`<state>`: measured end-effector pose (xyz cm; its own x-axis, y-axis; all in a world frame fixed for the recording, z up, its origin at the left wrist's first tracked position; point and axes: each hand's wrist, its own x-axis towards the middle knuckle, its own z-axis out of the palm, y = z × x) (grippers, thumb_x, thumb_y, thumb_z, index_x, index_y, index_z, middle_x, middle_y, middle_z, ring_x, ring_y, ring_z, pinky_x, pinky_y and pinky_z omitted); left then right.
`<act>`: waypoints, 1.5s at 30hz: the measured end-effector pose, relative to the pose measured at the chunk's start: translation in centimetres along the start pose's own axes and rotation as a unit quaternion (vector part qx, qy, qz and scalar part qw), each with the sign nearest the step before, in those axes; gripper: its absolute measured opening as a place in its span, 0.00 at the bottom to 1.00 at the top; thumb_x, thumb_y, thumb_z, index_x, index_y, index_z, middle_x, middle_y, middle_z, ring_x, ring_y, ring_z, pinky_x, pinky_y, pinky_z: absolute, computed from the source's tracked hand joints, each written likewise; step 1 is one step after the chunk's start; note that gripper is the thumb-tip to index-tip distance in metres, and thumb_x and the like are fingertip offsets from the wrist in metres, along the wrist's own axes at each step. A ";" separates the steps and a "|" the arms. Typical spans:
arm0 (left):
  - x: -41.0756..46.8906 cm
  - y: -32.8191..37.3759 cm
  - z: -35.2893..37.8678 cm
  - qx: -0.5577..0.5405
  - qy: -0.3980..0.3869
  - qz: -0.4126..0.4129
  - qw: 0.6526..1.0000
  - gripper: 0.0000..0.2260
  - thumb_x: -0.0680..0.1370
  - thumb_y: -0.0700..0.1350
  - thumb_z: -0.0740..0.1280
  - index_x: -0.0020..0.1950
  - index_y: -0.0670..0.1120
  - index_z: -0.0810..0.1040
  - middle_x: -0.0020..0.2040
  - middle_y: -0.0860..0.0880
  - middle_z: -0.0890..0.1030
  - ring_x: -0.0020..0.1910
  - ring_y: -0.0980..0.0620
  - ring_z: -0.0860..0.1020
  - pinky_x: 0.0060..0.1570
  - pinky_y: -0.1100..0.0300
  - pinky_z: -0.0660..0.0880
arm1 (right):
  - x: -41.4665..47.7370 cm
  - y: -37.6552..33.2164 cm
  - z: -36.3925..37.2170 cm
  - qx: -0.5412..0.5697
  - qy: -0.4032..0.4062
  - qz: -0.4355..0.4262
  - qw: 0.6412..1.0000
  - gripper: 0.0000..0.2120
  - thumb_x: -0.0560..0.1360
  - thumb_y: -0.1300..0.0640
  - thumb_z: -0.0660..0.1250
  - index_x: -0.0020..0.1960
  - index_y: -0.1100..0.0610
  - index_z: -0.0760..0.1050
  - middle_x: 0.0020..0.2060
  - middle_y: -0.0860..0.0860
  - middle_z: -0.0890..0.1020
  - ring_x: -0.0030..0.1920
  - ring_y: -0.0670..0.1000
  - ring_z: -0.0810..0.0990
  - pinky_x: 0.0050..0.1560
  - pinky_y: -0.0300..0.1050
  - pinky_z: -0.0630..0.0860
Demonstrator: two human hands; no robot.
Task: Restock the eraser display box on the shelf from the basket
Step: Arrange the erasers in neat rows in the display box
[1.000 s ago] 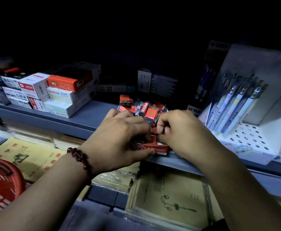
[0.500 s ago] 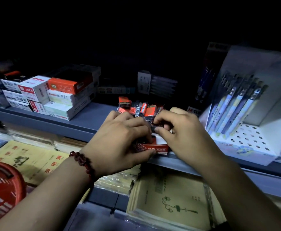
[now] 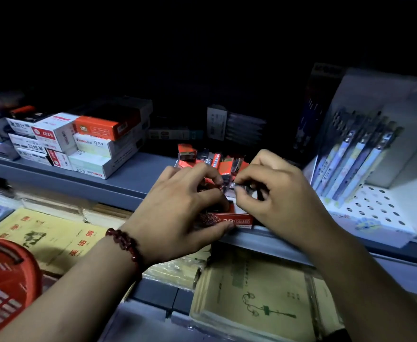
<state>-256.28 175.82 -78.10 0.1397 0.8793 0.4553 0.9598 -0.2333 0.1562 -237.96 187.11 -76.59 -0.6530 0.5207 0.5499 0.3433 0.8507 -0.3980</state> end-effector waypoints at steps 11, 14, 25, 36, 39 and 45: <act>-0.1 0.0 -0.1 -0.014 0.003 -0.015 1.000 0.16 0.75 0.66 0.66 0.57 0.60 0.79 0.60 0.58 0.73 0.57 0.55 0.76 0.57 0.51 0.69 | 0.3 1.5 0.1 0.103 0.038 0.116 0.987 0.06 0.81 0.57 0.67 0.48 0.50 0.82 0.34 0.49 0.80 0.32 0.51 0.80 0.38 0.56 0.79; -0.1 0.0 -0.1 -0.005 -0.003 -0.019 1.000 0.18 0.76 0.68 0.65 0.60 0.59 0.78 0.59 0.59 0.74 0.57 0.55 0.76 0.57 0.52 0.68 | 0.1 1.4 -0.4 0.104 -0.005 0.107 0.989 0.05 0.81 0.57 0.67 0.50 0.49 0.79 0.33 0.51 0.79 0.32 0.53 0.78 0.38 0.57 0.79; 0.0 -0.1 -0.3 -0.004 -0.013 -0.016 1.000 0.21 0.75 0.68 0.65 0.64 0.59 0.74 0.60 0.61 0.76 0.58 0.57 0.76 0.58 0.52 0.69 | 0.1 1.5 -1.8 0.047 -0.108 0.071 0.990 0.05 0.80 0.55 0.68 0.46 0.49 0.79 0.30 0.52 0.77 0.32 0.53 0.74 0.37 0.50 0.71; -0.2 -0.2 -0.2 -0.033 0.013 -0.009 0.999 0.23 0.74 0.65 0.69 0.65 0.55 0.75 0.59 0.59 0.76 0.57 0.56 0.76 0.57 0.52 0.71 | 0.3 1.3 -1.8 0.036 -0.146 0.092 0.984 0.06 0.77 0.56 0.71 0.42 0.49 0.83 0.39 0.45 0.82 0.39 0.46 0.79 0.40 0.44 0.75; -0.4 -0.6 -0.6 -0.068 0.021 -0.006 0.997 0.22 0.74 0.62 0.71 0.65 0.54 0.76 0.59 0.58 0.77 0.58 0.55 0.77 0.58 0.51 0.71 | 0.2 1.1 -1.9 0.028 -0.155 0.093 0.983 0.08 0.78 0.50 0.71 0.41 0.49 0.85 0.40 0.45 0.80 0.41 0.45 0.79 0.42 0.42 0.73; -1.0 -2.6 -2.0 -0.143 0.024 -0.054 0.988 0.27 0.69 0.67 0.73 0.64 0.57 0.77 0.59 0.60 0.79 0.60 0.54 0.77 0.62 0.44 0.72 | -0.1 0.5 -1.9 0.000 -0.191 0.088 0.978 0.25 0.78 0.40 0.64 0.35 0.59 0.81 0.43 0.46 0.76 0.40 0.48 0.77 0.42 0.46 0.74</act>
<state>-259.43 174.76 -77.19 0.0209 0.8865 0.4623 0.8590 -0.2525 0.4454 -236.45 187.64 -75.40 -0.7877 0.5953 0.1586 0.4738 0.7499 -0.4617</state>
